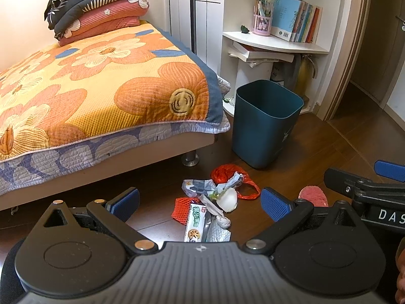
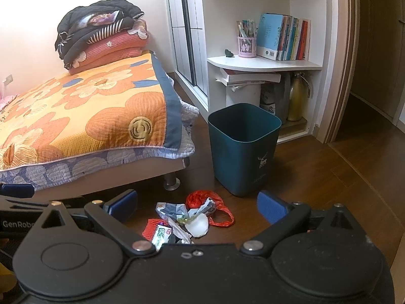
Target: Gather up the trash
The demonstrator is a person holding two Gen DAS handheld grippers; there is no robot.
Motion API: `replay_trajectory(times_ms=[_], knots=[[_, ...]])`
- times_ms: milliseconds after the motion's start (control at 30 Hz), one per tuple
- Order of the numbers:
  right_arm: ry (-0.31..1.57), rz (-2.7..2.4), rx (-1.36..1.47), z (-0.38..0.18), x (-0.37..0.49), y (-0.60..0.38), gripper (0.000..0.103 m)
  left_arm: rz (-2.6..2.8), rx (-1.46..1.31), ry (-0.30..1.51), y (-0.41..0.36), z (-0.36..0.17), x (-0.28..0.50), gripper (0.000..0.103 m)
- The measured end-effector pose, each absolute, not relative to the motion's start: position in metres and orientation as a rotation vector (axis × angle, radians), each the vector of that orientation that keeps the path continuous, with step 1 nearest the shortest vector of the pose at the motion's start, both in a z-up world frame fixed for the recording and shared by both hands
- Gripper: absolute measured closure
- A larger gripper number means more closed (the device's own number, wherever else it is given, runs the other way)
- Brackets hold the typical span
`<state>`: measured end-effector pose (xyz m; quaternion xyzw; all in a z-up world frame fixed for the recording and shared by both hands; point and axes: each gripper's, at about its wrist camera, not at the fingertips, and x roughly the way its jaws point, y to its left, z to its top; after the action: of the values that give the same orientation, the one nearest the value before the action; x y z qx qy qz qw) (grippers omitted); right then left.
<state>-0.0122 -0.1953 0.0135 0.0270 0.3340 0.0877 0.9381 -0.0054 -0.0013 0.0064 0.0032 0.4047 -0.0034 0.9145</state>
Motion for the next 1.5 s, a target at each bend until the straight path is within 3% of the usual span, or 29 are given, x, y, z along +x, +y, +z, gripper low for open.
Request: replay_trajectory(times_ms=[1500], knots=[[0.711, 0.168, 0.034, 0.0149, -0.0125, -0.1948, 0.003, -0.032, -0.005, 0.838, -0.0082, 0.0094, -0.0084, 0.000]])
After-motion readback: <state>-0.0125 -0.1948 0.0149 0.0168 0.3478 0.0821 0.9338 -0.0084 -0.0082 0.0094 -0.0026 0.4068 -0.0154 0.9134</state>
